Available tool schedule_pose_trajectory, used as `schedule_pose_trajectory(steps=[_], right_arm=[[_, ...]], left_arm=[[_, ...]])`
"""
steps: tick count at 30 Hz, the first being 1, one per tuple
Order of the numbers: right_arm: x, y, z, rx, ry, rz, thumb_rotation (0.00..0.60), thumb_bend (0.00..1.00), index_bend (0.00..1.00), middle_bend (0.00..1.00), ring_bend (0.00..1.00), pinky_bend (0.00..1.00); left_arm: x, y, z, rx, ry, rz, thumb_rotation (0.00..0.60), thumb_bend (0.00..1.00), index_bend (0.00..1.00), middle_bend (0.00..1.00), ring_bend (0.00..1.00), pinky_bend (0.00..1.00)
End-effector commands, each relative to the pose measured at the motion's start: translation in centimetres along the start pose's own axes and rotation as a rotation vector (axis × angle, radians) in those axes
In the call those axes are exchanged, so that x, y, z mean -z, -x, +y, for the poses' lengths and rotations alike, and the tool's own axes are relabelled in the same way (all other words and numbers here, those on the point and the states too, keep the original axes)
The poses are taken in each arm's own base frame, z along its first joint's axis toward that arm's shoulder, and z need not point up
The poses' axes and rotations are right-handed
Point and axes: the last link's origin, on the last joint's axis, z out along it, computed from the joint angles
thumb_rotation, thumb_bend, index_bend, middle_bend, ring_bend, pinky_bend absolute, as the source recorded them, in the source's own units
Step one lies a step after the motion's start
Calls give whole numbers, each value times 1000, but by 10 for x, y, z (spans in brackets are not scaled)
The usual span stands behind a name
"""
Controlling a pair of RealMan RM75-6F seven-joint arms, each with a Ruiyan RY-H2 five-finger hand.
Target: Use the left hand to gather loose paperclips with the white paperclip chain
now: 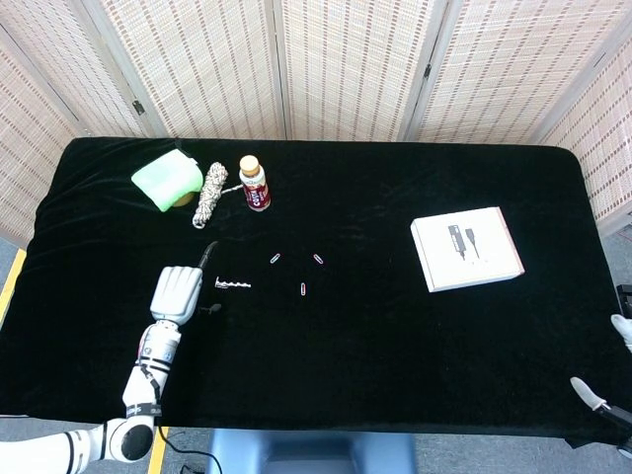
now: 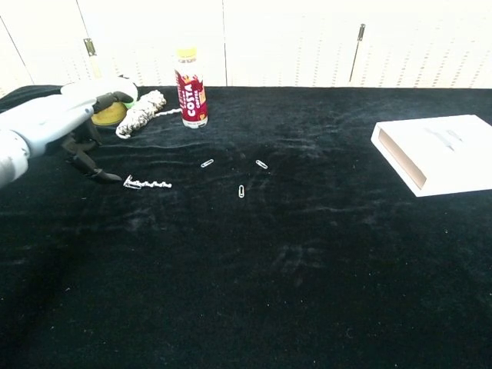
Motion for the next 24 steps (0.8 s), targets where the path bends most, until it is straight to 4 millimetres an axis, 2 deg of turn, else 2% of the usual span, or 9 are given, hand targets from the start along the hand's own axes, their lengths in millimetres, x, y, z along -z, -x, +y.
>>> schedule_pose_trajectory(steps=[1,2,3,5,7,8,13,15,24], right_arm=[[0,1,0,5,1,-3,600,207,0,0,0,0],[0,1,0,6,0,-4,600,207,0,0,0,0],[0,1,-1,7,0,-5,600,207,0,0,0,0],[1,2,-1,11,1,-8,600,206,0,0,0,0],[0,5,-1,29,8,-24,600,206,0,0,0,0],[-1,9,-2,50,16,-38,600,206,0,0,0,0],[-3,25,-11,117,37,-81,600,207,0,0,0,0],[-2,32,-16,138,35,-103,600,207,0,0,0,0],[-5,53,-29,195,35,-171,600,206,0,0,0,0]], left_arm=[[24,-10,-13,-24,32,2,600,167,0,645,753,873],[28,-12,-16,-32,37,4,600,167,0,498,591,745],[32,-14,-18,-36,43,5,600,167,0,320,392,541],[39,-17,-24,-46,52,7,600,167,0,110,156,240],[61,-25,-39,-63,64,20,600,167,0,10,26,44],[93,-34,-65,-84,36,64,600,167,0,0,2,2],[163,-34,-111,-117,-48,119,600,165,0,0,0,0],[179,-33,-120,-119,-64,145,600,164,0,0,0,0],[208,-46,-130,-64,3,196,600,169,0,0,0,0]])
